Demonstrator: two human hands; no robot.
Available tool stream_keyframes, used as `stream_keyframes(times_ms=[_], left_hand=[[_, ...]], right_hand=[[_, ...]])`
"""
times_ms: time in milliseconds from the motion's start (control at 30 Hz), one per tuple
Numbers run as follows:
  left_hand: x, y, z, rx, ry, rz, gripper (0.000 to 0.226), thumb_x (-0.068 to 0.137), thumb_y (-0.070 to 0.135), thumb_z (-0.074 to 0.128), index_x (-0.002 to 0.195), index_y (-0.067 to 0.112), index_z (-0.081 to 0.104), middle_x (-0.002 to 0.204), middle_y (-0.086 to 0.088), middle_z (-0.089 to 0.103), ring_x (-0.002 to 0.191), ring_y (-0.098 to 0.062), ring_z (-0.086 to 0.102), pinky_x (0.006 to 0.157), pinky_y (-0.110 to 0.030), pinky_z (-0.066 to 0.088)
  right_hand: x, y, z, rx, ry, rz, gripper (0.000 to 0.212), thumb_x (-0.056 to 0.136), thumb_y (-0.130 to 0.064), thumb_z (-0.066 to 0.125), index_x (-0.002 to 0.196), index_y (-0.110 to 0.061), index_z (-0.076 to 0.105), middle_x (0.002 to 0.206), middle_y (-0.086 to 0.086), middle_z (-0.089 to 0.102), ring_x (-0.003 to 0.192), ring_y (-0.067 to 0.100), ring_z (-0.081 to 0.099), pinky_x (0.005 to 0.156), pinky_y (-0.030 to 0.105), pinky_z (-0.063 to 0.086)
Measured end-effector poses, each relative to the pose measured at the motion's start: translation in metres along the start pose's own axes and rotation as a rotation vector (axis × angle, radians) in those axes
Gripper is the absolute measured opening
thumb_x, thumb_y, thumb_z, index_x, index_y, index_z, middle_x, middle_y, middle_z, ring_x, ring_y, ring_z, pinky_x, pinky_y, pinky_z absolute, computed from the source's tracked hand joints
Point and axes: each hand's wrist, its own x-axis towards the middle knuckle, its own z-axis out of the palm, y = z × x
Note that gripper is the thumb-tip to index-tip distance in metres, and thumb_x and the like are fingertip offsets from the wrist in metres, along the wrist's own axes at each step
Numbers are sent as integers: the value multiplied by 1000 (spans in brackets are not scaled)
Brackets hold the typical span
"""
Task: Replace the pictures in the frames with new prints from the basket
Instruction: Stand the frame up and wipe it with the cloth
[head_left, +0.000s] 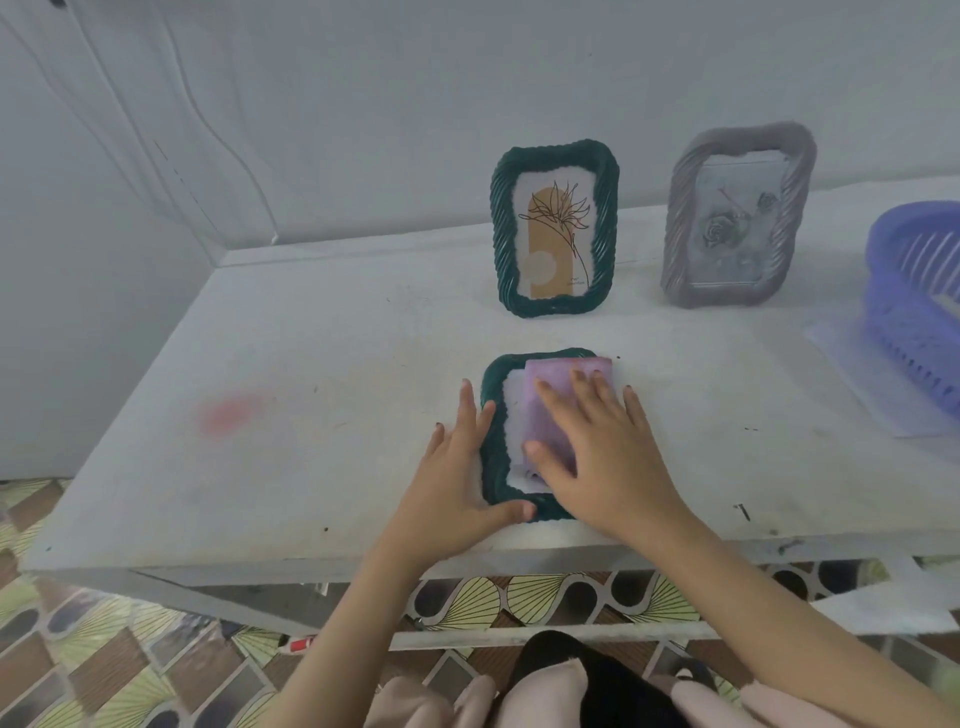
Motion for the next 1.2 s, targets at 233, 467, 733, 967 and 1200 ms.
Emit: stream_keyframes(times_ms=[233, 467, 733, 967, 1200], left_hand=[[-2, 0, 1, 90, -6, 4, 114, 64, 79, 47, 146, 28, -12, 154, 15, 5, 142, -3, 7, 114, -21, -7], [-3, 0, 0, 125, 15, 27, 101, 75, 62, 61, 142, 35, -9, 147, 20, -1, 138, 3, -3, 110, -14, -11], [-3, -3, 0, 218, -28, 51, 92, 74, 70, 47, 140, 36, -8, 150, 17, -11, 140, 1, -12, 109, -16, -16], [-3, -4, 0, 233, -23, 56, 93, 76, 69, 49, 139, 34, -9, 150, 17, -11, 139, 1, -14, 113, -21, -13], [-1, -5, 1, 239, -24, 44, 98, 69, 76, 41, 142, 31, -6, 150, 17, -10, 139, 2, -12, 110, -16, -15]], right_hand=[[30, 6, 11, -118, -39, -58, 76, 79, -64, 11, 147, -29, 14, 157, 5, 8, 144, 25, 1, 114, 40, -5], [10, 12, 2, 62, -100, -272, 50, 88, -41, 35, 137, -33, 39, 152, 0, 27, 143, 16, 13, 113, 31, 0], [14, 42, -15, 2, -135, -243, 58, 82, -48, 19, 136, -41, 37, 152, -6, 23, 142, 9, 10, 112, 30, 0], [33, 28, -2, 60, -90, -227, 48, 89, -41, 37, 135, -31, 43, 151, 1, 31, 142, 17, 17, 114, 35, 4], [-14, 46, -18, 85, -236, -420, 45, 88, -52, 31, 130, -45, 44, 145, -22, 23, 137, -4, 10, 113, 27, 0]])
